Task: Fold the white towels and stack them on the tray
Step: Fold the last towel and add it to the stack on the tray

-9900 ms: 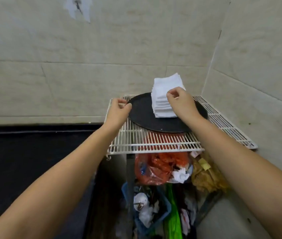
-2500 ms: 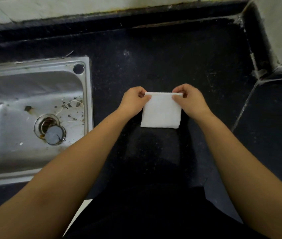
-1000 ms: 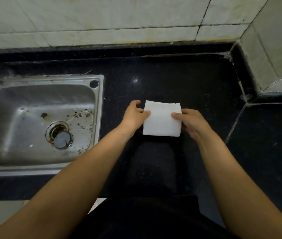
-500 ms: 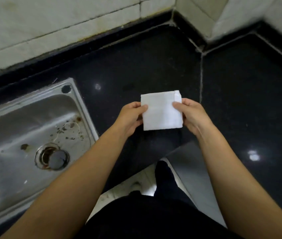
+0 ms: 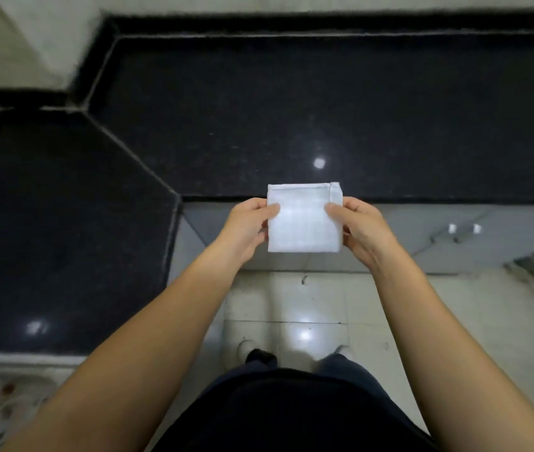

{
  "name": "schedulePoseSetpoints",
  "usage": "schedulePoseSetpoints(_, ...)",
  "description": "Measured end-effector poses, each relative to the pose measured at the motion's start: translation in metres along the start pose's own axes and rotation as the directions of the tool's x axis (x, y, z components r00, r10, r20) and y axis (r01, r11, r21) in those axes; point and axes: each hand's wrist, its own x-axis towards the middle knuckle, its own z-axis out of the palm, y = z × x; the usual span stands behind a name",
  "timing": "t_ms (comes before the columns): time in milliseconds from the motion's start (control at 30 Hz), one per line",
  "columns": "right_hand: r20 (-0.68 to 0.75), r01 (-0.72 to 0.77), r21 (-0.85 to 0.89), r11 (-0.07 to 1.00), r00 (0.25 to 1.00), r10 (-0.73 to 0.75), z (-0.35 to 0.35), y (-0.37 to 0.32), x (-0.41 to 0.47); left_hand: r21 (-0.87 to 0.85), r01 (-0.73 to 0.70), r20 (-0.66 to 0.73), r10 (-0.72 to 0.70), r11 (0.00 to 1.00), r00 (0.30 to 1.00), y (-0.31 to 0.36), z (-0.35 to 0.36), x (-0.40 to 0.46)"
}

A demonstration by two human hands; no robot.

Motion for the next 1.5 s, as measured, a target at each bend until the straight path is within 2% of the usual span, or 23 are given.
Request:
schedulePoseSetpoints(133,-0.215,0.029,0.127,0.992,0.977,-0.001,-0.114,0.021,-0.046,0.149,0.018,0.199,-0.047,0.989,0.979,-0.028,0.115,-0.003)
schedulePoseSetpoints(367,-0.514,0.117,0.265,0.957,0.857,0.037,-0.331,0.058,-0.145,0.327,0.023,0.441,-0.174,0.945,0.881,-0.115,0.345,-0.051)
schedulePoseSetpoints(533,-0.637,0.169,0.324,0.931,0.766,0.083,-0.444,0.076,-0.191,0.41,-0.023,0.557,-0.23,0.912,0.798,-0.154,0.471,-0.076)
schedulePoseSetpoints(767,-0.726,0.241,0.302,0.922,0.685,0.059,-0.565,0.06,-0.188,0.433,-0.081,0.627,-0.236,0.898,0.742,-0.17,0.611,-0.066)
schedulePoseSetpoints(1000,-0.772,0.31,0.18,0.933,0.633,-0.062,-0.712,-0.017,-0.123,0.345,-0.172,0.7,-0.131,0.923,0.702,-0.138,0.779,-0.005)
schedulePoseSetpoints(1200,-0.78,0.411,0.068,0.909,0.59,-0.208,-0.837,-0.136,-0.07,0.265,-0.348,0.745,0.038,0.899,0.666,-0.049,0.924,0.033)
schedulePoseSetpoints(1433,-0.675,0.501,-0.031,0.865,0.628,-0.388,-0.944,-0.253,0.009,0.159,-0.54,0.685,0.301,0.826,0.663,0.045,1.031,0.08)
schedulePoseSetpoints(1500,-0.623,0.522,-0.067,0.85,0.644,-0.445,-0.973,-0.288,0.036,0.112,-0.604,0.652,0.4,0.789,0.644,0.072,1.058,0.094)
